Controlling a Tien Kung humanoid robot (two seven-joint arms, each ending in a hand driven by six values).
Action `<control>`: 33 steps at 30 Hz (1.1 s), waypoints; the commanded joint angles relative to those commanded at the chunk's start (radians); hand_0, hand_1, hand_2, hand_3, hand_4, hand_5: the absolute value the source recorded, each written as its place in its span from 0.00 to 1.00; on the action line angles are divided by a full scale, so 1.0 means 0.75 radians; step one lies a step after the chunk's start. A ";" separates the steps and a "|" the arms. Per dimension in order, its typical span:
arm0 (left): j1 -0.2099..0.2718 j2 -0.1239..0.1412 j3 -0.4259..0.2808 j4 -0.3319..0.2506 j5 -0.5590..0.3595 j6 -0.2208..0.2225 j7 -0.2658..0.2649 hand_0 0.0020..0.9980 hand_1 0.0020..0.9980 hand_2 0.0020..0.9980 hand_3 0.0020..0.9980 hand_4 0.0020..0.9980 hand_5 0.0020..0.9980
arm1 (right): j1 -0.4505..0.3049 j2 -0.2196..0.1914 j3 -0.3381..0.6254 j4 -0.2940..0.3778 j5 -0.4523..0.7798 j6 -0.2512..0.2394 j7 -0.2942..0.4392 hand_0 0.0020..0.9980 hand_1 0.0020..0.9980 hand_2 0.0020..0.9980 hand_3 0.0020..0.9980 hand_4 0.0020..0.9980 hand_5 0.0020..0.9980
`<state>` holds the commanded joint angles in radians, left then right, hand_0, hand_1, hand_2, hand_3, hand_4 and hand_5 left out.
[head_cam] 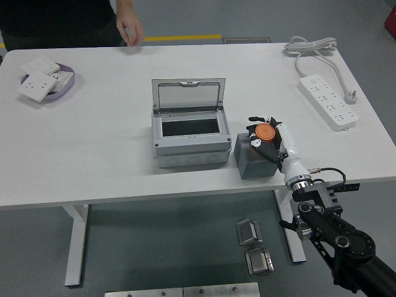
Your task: Pick up the cylinder from the cube,place it in the box,flap close box
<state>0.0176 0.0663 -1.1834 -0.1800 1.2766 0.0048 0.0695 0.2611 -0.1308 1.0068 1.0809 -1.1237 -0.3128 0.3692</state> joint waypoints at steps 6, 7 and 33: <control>0.000 0.000 0.001 0.000 -0.001 0.000 -0.001 0.58 0.62 0.57 0.61 0.66 0.29 | 0.003 0.001 -0.004 0.003 0.006 -0.014 0.004 0.64 0.59 0.50 0.54 0.11 0.00; 0.001 0.000 0.001 0.000 -0.001 0.000 -0.002 0.58 0.62 0.57 0.61 0.66 0.30 | 0.004 0.002 -0.005 0.003 0.006 -0.017 0.005 0.61 0.57 0.49 0.48 0.18 0.00; -0.001 0.006 -0.019 0.000 0.020 -0.001 0.018 0.58 0.62 0.57 0.61 0.66 0.30 | 0.492 0.059 -0.341 0.065 -0.699 -0.066 -0.506 0.07 0.23 0.41 0.35 0.11 0.00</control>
<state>0.0167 0.0706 -1.1978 -0.1800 1.2917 0.0043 0.0827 0.6299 -0.0869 0.7511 1.1295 -1.6482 -0.3626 -0.0106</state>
